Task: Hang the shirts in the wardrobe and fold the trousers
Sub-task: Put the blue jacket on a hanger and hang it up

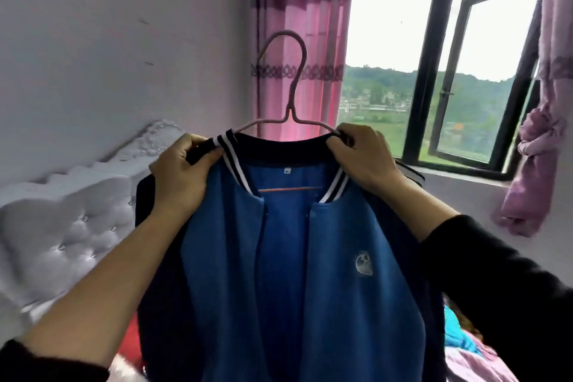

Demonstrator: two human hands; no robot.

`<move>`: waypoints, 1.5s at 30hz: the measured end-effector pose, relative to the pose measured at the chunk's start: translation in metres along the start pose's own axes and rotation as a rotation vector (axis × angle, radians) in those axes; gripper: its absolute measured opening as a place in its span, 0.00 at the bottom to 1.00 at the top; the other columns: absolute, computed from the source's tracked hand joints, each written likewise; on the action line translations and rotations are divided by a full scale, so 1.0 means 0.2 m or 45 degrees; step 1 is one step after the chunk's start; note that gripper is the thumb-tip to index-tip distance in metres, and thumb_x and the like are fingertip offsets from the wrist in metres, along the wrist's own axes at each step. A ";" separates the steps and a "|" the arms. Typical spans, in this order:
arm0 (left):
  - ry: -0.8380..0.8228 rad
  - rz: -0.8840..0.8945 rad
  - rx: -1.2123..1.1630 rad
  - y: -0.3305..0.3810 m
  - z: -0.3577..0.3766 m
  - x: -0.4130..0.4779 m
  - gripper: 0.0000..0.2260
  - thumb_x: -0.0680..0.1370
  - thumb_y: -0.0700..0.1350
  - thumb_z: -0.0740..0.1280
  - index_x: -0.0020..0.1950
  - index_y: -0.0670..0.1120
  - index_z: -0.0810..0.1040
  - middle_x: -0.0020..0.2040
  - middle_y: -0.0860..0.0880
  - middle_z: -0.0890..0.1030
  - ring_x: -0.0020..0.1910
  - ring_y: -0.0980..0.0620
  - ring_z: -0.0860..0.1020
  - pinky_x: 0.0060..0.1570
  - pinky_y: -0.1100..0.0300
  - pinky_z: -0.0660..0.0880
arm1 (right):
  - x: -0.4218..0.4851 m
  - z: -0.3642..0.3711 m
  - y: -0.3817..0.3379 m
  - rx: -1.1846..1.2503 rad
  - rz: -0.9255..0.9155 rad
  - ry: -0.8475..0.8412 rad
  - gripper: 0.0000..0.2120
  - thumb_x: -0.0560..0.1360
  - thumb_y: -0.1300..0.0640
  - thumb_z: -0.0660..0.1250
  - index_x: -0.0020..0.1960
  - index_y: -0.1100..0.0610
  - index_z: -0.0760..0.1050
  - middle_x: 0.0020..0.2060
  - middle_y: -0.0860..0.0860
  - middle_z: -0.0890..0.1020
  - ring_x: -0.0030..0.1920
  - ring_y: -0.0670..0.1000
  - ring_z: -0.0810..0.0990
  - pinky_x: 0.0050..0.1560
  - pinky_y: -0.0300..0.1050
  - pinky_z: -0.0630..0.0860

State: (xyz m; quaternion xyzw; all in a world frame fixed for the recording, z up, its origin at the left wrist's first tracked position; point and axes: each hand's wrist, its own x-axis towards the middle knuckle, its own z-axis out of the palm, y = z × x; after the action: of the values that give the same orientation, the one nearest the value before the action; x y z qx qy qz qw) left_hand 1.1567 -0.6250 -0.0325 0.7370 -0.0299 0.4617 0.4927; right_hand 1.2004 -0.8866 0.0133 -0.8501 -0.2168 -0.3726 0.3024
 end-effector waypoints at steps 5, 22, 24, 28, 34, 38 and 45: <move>0.098 -0.009 0.045 -0.01 -0.44 -0.09 0.04 0.73 0.45 0.73 0.41 0.53 0.80 0.39 0.59 0.81 0.38 0.64 0.76 0.45 0.66 0.71 | -0.03 0.08 -0.39 0.161 -0.189 -0.436 0.24 0.79 0.46 0.59 0.28 0.55 0.60 0.23 0.48 0.63 0.26 0.49 0.61 0.31 0.45 0.59; 0.188 -0.395 0.941 -0.28 -1.93 -0.45 0.13 0.74 0.46 0.68 0.52 0.47 0.65 0.40 0.52 0.74 0.37 0.52 0.73 0.37 0.58 0.66 | -0.29 0.89 -2.02 0.810 0.032 -0.913 0.19 0.71 0.58 0.72 0.25 0.55 0.70 0.20 0.45 0.71 0.27 0.48 0.69 0.31 0.40 0.66; 0.142 -0.397 0.883 -0.34 -2.16 -0.47 0.07 0.75 0.39 0.65 0.46 0.46 0.67 0.33 0.50 0.73 0.31 0.56 0.70 0.31 0.61 0.65 | -0.34 0.99 -2.22 0.864 0.104 -0.981 0.14 0.70 0.58 0.74 0.29 0.57 0.73 0.25 0.49 0.74 0.29 0.50 0.73 0.33 0.41 0.69; -0.041 -0.449 0.877 -0.41 -2.60 -0.53 0.06 0.75 0.37 0.65 0.41 0.44 0.69 0.29 0.50 0.70 0.28 0.56 0.65 0.28 0.66 0.63 | -0.41 1.17 -2.57 0.983 0.308 -1.081 0.07 0.68 0.59 0.76 0.37 0.62 0.80 0.34 0.54 0.82 0.35 0.53 0.79 0.47 0.48 0.79; -0.021 -0.698 0.934 -0.53 -3.20 -0.42 0.05 0.77 0.41 0.65 0.52 0.45 0.72 0.37 0.51 0.76 0.34 0.54 0.72 0.34 0.64 0.68 | -0.53 1.41 -3.15 1.073 0.280 -1.323 0.09 0.72 0.58 0.73 0.35 0.61 0.79 0.29 0.51 0.76 0.31 0.49 0.73 0.41 0.44 0.74; 0.055 -0.703 0.956 -0.60 -3.52 -0.32 0.09 0.78 0.43 0.65 0.57 0.46 0.72 0.46 0.52 0.76 0.45 0.53 0.74 0.42 0.63 0.70 | -0.55 1.58 -3.53 1.175 0.225 -1.363 0.09 0.75 0.58 0.70 0.38 0.61 0.77 0.27 0.50 0.77 0.31 0.48 0.75 0.40 0.42 0.77; 0.298 -0.653 1.139 -0.77 -4.09 -0.08 0.13 0.76 0.42 0.66 0.60 0.44 0.74 0.56 0.47 0.77 0.49 0.52 0.75 0.46 0.62 0.70 | -0.50 1.97 -4.13 1.462 0.058 -1.412 0.12 0.80 0.58 0.62 0.42 0.61 0.79 0.31 0.48 0.78 0.38 0.46 0.74 0.58 0.47 0.71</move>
State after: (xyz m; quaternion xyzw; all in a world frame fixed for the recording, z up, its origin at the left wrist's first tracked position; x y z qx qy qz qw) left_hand 0.6928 0.0645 -0.0794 0.8024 0.4066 0.3730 0.2272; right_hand 0.8443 -0.0382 0.0153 -0.6272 -0.4763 0.2808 0.5486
